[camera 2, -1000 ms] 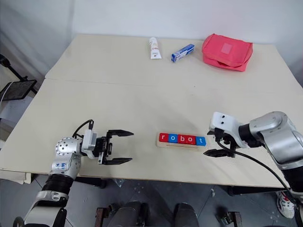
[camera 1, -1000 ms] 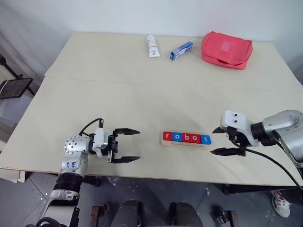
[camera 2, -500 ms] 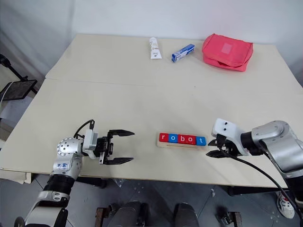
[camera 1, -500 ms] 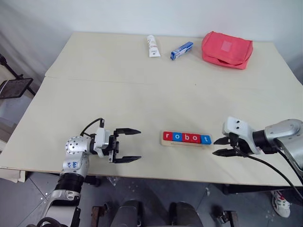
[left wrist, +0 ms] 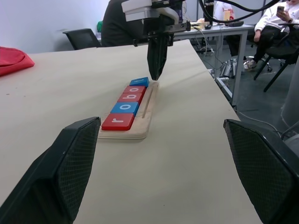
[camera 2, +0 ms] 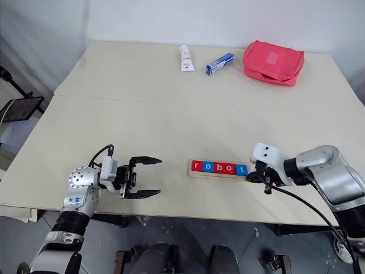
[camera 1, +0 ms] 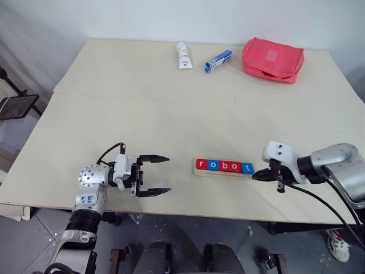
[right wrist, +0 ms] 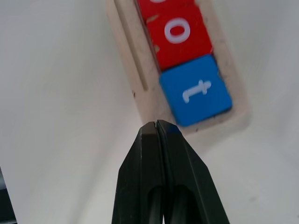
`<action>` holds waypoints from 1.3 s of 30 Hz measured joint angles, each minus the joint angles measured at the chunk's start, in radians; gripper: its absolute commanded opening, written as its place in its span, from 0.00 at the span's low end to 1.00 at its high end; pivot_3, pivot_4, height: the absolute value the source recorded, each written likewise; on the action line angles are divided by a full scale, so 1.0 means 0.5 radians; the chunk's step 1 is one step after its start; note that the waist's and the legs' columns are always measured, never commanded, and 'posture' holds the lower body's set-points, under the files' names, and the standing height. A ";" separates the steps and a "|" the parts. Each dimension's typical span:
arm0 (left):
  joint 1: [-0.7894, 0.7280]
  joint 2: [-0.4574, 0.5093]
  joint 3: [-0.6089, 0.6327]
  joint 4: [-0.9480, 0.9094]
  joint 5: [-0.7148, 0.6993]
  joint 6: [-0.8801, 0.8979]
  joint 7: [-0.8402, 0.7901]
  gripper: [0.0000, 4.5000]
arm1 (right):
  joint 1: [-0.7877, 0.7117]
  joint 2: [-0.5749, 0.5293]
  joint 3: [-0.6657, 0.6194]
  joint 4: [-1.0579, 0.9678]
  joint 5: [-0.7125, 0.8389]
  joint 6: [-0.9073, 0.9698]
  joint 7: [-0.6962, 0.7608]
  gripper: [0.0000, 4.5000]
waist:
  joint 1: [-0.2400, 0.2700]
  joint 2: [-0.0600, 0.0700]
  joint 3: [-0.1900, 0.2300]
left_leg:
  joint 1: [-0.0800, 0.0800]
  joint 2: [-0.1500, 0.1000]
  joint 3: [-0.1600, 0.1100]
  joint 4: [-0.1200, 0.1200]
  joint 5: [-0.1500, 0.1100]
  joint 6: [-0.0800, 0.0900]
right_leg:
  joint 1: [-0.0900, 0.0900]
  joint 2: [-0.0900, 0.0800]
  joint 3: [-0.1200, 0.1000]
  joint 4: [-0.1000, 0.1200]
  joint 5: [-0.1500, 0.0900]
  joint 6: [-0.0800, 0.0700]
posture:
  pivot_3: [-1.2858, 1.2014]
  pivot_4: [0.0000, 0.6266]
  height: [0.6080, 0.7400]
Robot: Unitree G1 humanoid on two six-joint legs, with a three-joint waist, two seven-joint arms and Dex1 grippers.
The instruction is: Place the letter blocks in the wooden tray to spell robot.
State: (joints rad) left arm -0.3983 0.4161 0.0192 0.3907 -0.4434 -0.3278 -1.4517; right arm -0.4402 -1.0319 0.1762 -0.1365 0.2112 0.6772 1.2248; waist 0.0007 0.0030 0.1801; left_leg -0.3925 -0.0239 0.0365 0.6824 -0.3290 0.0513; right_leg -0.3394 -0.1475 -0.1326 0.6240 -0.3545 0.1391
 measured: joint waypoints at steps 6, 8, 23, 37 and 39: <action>0.020 0.000 -0.001 -0.026 0.000 0.002 0.015 1.00 | -0.049 0.062 0.033 0.049 -0.005 0.000 -0.026 0.01 | 0.006 0.000 0.000 | 0.000 -0.001 -0.001 0.000 0.000 0.000 | 0.000 0.000 0.000 0.000 0.000 0.000 | 0.52 0.24 1.00; 0.020 0.000 -0.001 -0.037 0.000 0.003 0.024 1.00 | -0.049 0.062 0.033 0.051 -0.006 0.000 -0.035 0.01 | 0.005 0.000 0.000 | 0.000 -0.001 -0.001 0.000 0.000 0.000 | 0.000 0.000 0.000 0.000 0.000 0.000 | 0.52 0.24 1.00; 0.013 -0.004 0.034 -0.059 -0.001 0.075 0.171 1.00 | 0.414 -0.009 -0.489 0.009 0.208 -0.524 0.141 0.51 | 0.034 -0.001 0.000 | 0.000 -0.001 0.000 0.000 0.000 0.000 | 0.001 0.000 0.000 -0.001 0.000 0.000 | 0.52 0.24 1.00; 0.012 0.172 0.256 0.046 -0.042 -0.002 0.227 1.00 | 0.748 0.061 -0.973 0.781 0.475 -1.224 0.571 0.99 | 0.044 -0.001 0.000 | 0.003 0.000 0.002 0.000 0.000 0.001 | 0.003 0.000 0.000 -0.001 0.000 0.001 | 0.52 0.24 1.00; 0.010 0.202 0.306 0.047 -0.085 0.045 0.215 1.00 | 0.738 0.070 -1.014 0.928 0.507 -1.332 0.613 0.99 | 0.043 -0.001 0.000 | 0.003 0.000 0.003 0.000 0.000 0.001 | 0.004 0.000 0.000 -0.001 0.000 0.001 | 0.52 0.24 1.00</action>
State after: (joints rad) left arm -0.3933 0.5172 0.1720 0.4142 -0.4858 -0.3054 -1.3442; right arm -0.0713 -0.9969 -0.3310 0.3276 0.4648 0.0110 1.5312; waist 0.0223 0.0026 0.1803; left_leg -0.3908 -0.0241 0.0378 0.6824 -0.3291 0.0519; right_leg -0.3374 -0.1475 -0.1328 0.6234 -0.3543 0.1395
